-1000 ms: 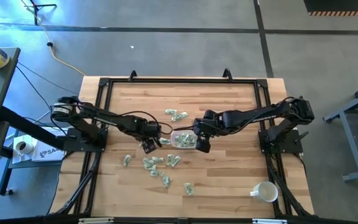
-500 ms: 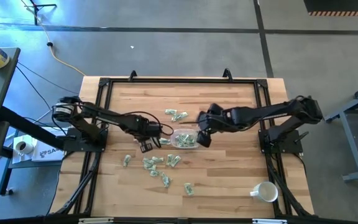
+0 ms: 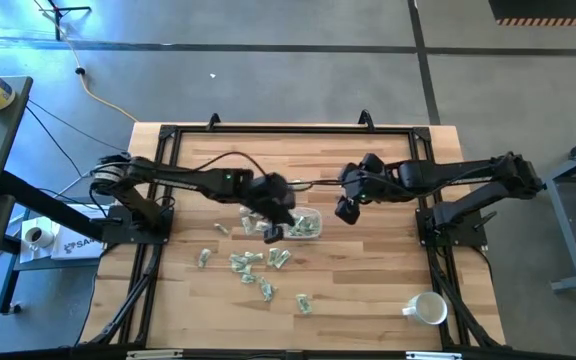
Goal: Pick and place Stevia / Truvia into bins
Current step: Put the stevia packet into the transparent container
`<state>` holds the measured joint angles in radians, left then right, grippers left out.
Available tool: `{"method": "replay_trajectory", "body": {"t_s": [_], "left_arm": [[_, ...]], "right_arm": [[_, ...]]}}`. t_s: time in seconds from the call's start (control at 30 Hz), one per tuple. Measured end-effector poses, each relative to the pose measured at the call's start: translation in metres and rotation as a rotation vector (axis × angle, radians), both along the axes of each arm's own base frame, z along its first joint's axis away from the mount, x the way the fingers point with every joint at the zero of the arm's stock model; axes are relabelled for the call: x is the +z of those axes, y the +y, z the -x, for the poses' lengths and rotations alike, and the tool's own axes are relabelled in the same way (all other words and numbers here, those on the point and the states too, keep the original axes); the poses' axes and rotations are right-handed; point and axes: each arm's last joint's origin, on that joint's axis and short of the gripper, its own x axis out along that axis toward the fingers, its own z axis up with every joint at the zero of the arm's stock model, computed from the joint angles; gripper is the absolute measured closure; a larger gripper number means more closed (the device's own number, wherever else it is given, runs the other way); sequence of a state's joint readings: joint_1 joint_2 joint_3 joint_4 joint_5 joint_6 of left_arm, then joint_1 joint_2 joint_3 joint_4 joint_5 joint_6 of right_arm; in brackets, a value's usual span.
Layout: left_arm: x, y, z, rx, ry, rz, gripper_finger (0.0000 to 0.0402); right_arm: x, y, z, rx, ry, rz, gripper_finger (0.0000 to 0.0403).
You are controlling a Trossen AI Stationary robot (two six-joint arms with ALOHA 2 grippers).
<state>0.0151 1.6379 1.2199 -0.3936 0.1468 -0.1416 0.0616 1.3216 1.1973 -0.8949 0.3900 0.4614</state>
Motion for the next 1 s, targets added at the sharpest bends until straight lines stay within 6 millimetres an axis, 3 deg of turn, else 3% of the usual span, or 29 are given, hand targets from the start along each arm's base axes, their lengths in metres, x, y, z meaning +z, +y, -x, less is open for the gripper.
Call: {"method": "replay_trajectory", "body": {"t_s": [0.23,0.33,0.47,0.6,0.77,1.0], "left_arm": [[-0.039,0.007,-0.017,0.113,0.094,-0.056,0.0213],[-0.03,0.008,-0.015,0.168,0.11,-0.036,0.0155],[-0.003,0.003,0.007,0.183,0.217,-0.027,0.0112],[0.01,-0.014,0.033,0.13,0.311,-0.105,0.0116],[0.017,-0.033,0.057,0.123,0.421,-0.205,0.016],[0.015,-0.045,0.068,0.095,0.479,-0.369,0.0223]], "right_arm": [[-0.003,0.019,0.006,0.023,0.04,-0.001,0.0082],[-0.003,0.027,0.007,0.056,0.047,-0.006,0.0082],[-0.017,0.043,-0.002,0.195,0.124,-0.08,0.0082],[-0.043,0.066,-0.023,0.292,0.179,-0.145,0.0082],[-0.075,0.097,-0.043,0.223,0.172,-0.232,0.0082],[-0.103,0.159,-0.06,0.14,0.0,-0.446,0.0082]]}}
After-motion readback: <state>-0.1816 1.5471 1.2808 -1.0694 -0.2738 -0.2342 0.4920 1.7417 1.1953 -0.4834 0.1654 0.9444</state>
